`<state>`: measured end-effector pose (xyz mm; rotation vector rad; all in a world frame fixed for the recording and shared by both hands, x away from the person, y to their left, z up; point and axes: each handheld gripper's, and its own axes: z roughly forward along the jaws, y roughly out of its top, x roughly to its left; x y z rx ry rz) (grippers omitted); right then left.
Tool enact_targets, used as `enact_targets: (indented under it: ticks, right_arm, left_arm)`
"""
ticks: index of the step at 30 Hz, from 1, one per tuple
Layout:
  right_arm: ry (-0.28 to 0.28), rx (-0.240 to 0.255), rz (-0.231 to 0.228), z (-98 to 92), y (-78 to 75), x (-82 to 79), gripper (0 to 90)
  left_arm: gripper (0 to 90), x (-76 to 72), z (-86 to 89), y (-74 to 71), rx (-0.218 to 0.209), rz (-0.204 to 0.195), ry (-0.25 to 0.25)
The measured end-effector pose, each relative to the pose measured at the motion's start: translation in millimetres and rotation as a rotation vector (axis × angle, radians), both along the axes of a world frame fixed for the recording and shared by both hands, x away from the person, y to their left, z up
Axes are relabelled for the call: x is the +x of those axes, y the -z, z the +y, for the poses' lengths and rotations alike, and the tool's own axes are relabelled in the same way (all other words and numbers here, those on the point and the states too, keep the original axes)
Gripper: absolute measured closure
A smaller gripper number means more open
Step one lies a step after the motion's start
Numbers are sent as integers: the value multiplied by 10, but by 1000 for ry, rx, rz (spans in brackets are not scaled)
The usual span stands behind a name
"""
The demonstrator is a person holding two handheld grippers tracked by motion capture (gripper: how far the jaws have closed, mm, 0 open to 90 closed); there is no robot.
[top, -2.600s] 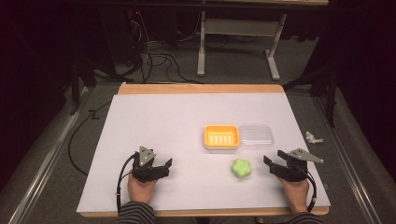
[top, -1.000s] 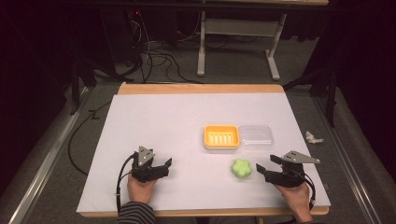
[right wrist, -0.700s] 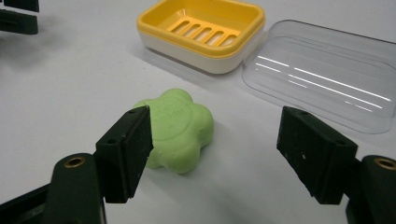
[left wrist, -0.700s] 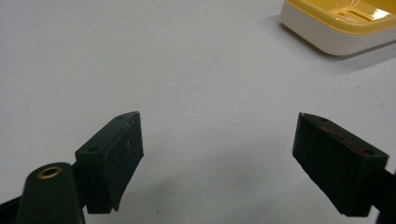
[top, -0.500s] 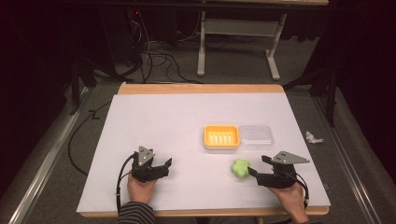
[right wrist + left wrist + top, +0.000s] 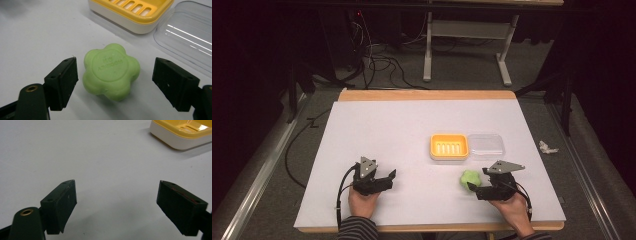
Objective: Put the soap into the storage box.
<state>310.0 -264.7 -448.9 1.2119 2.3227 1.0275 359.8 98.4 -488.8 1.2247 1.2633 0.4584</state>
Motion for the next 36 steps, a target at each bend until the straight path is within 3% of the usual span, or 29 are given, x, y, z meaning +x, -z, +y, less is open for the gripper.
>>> enact_targets:
  ticks: [21,36]
  right_arm:
    - [3,-146,91,283,158,193,239]
    - [10,-160,95,296,168,207,271]
  left_arm:
    - [165,-2,4,-2,-5,-4,0]
    - [168,2,1,1,0,0,-2]
